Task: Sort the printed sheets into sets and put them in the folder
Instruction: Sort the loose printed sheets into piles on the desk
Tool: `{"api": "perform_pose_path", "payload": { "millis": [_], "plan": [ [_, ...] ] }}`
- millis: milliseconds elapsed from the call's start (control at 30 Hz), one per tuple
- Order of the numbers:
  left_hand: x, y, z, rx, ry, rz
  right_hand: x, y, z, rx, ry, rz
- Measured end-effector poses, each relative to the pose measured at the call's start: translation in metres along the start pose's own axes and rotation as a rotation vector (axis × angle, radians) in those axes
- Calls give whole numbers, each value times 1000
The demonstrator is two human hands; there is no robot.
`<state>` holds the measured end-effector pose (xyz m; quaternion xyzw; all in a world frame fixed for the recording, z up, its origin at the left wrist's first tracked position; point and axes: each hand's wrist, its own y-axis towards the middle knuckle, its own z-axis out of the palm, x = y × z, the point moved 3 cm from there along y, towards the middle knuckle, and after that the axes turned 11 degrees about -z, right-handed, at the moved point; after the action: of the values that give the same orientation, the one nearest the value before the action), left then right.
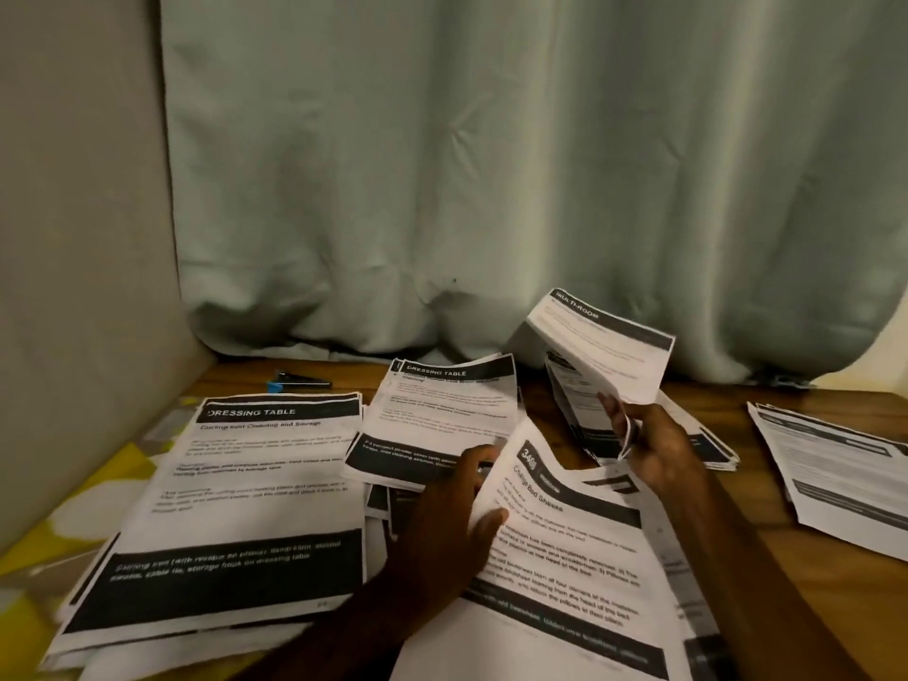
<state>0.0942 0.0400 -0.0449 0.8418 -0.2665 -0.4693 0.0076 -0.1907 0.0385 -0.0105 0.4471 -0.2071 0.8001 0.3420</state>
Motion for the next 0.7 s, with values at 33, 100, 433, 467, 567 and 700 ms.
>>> {"api": "perform_pose_path", "payload": {
  "millis": [33, 100, 433, 467, 567, 700],
  "plan": [
    [-2, -1, 0, 17, 9, 17, 0, 0, -2, 9, 46, 33],
    [-10, -3, -1, 54, 63, 39, -2, -2, -2, 11, 152, 82],
    [-11, -3, 9, 114, 164, 279, -1, -10, 0, 48, 244, 133],
    [-11, -3, 8, 82, 163, 309, -1, -9, -1, 46, 246, 141],
    [-12, -2, 7, -53, 145, 367, -3, -9, 0, 75, 33, 132],
    [-22, 1, -4, 82, 94, 225, -5, -10, 11, 106, -242, -4]
  ]
}}
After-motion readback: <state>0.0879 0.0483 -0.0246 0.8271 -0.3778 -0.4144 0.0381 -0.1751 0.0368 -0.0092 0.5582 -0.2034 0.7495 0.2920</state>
